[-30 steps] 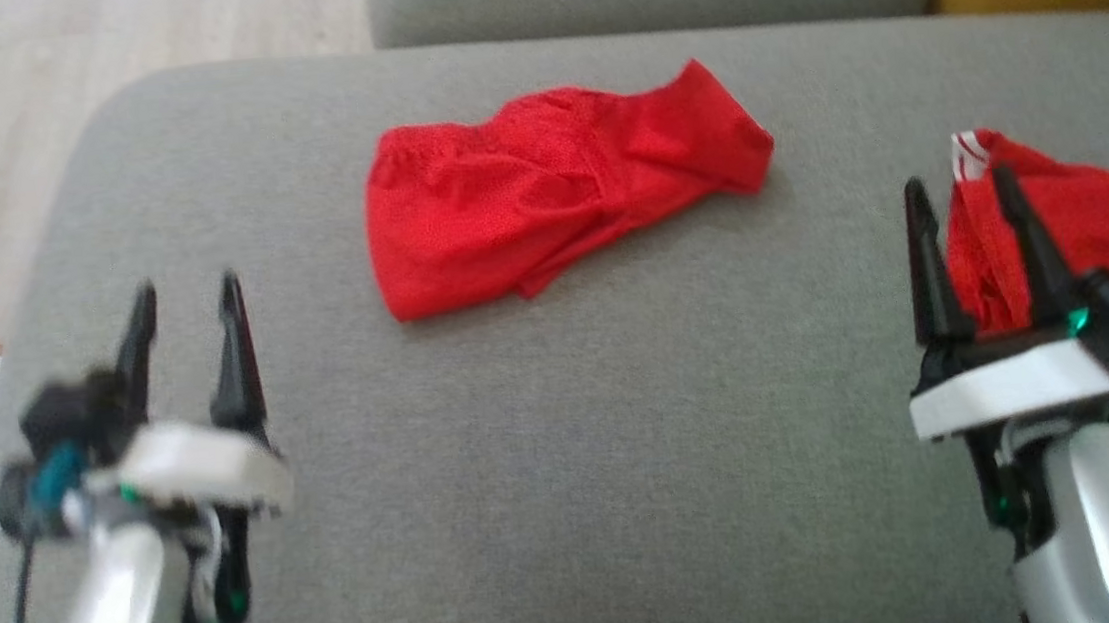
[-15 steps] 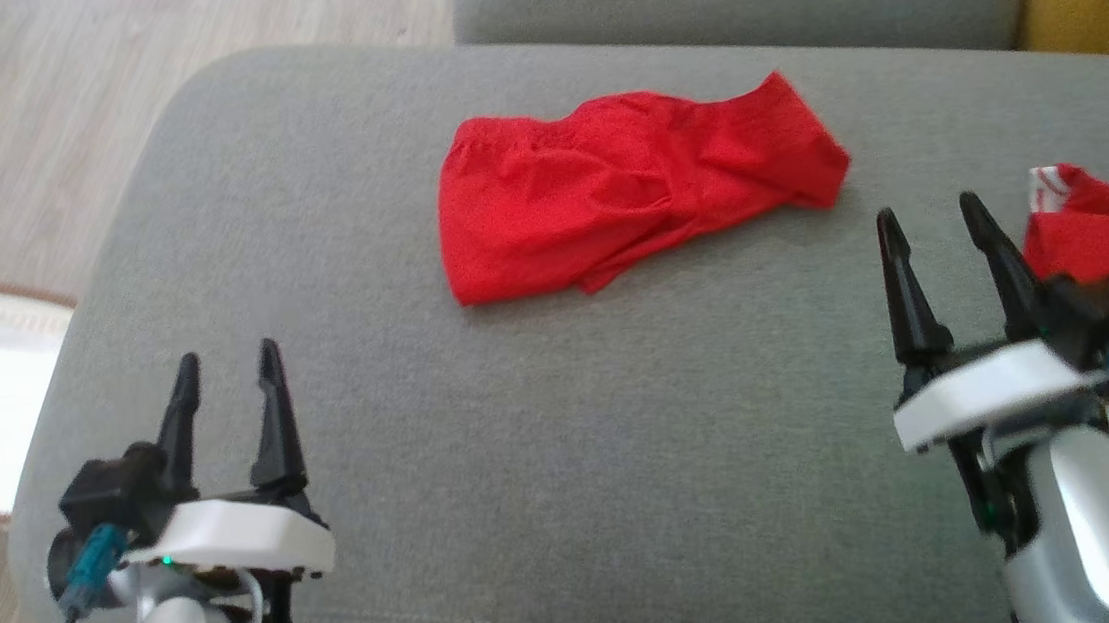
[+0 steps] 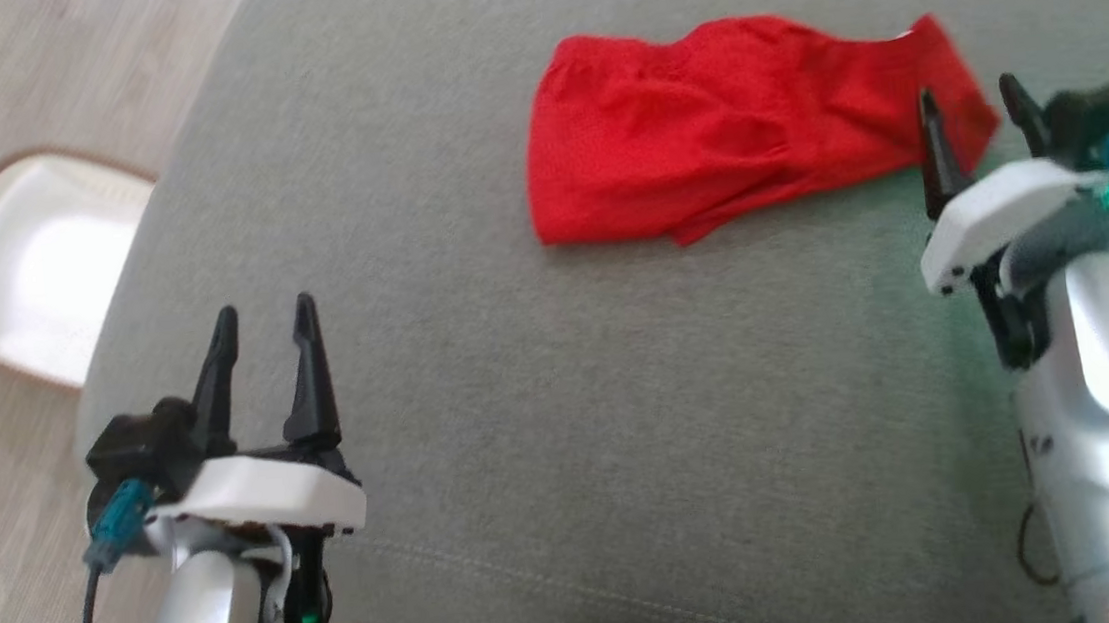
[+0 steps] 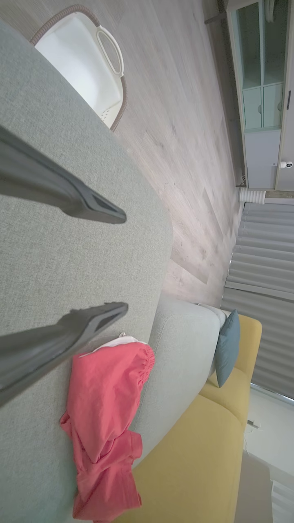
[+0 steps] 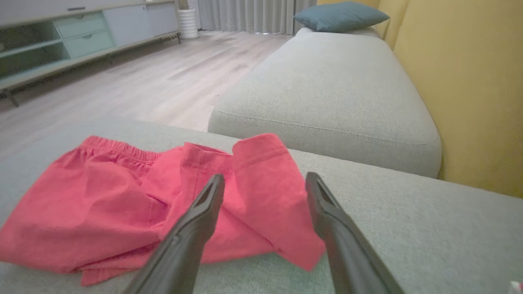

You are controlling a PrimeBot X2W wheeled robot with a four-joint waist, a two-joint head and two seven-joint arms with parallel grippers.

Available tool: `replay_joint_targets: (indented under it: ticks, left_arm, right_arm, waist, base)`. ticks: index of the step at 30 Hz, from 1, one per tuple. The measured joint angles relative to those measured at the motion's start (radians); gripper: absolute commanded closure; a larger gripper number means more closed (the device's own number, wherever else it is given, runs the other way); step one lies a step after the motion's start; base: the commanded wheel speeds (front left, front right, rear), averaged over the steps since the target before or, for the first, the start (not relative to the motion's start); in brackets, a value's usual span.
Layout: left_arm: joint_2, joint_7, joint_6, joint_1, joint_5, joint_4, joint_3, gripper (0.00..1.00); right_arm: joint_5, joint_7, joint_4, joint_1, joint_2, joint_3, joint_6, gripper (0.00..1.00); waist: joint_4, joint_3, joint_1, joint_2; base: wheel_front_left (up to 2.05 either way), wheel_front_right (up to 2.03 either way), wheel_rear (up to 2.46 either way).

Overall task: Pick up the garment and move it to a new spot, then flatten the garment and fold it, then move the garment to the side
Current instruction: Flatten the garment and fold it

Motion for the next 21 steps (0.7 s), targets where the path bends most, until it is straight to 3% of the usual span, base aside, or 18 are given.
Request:
replay_joint_targets:
  ticks: [9,17,19,21]
  left_arm:
    - [-0.031,0.0,-0.028,-0.023,0.012,0.022,0.026,0.0]
    - [-0.042,0.0,-0.038,-0.044,0.015,0.027,0.03,0.0]
    - [-0.043,0.0,-0.038,-0.045,0.015,0.027,0.03,0.0]
    - [-0.044,0.0,-0.038,-0.046,0.015,0.027,0.03,0.0]
  right_arm:
    - [-0.117,-0.014,0.192,-0.134,-0.081,-0.045,0.0,0.0]
    - [-0.168,-0.03,0.332,-0.22,-0.083,-0.062,0.0,0.0]
    - [-0.169,-0.03,0.352,-0.23,-0.084,-0.062,0.0,1.0]
    - [-0.169,-0.036,0.383,-0.241,-0.086,-0.058,0.0,1.0]
  waist:
    - [0.072,0.063,0.0,0.0]
    - [0.098,0.09,0.0,0.0]
    - [0.099,0.092,0.0,0.0]
    - [0.099,0.091,0.0,0.0]
  base:
    - [0.0,0.0,0.0]
    - [0.0,0.0,0.0]
    - [0.0,0.0,0.0]
    - [0.0,0.0,0.0]
